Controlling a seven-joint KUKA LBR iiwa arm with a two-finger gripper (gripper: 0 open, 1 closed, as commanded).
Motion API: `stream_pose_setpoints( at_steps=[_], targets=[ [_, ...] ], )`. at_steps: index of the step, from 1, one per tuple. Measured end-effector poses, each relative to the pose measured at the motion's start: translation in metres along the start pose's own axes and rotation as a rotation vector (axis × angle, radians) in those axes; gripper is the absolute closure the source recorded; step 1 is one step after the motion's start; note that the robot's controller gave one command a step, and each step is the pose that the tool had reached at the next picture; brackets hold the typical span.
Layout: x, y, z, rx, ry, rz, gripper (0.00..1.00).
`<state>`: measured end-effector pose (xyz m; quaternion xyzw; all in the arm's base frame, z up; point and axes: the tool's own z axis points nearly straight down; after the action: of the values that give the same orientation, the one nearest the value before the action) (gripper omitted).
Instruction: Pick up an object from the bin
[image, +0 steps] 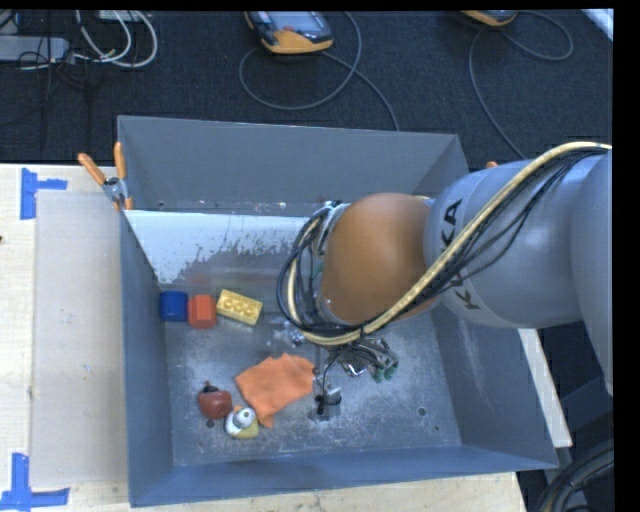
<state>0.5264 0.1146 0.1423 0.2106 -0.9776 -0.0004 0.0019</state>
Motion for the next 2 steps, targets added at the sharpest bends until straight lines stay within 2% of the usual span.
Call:
stream_pose_setpoints(
  at_steps=[1, 2],
  targets=[
    [-0.012, -0.004, 0.064, 0.0, -0.003, -0.052, 0.0],
    [-0.017, -0.003, 0.088, 0.0, -0.002, -0.111, 1.0]
  ],
)
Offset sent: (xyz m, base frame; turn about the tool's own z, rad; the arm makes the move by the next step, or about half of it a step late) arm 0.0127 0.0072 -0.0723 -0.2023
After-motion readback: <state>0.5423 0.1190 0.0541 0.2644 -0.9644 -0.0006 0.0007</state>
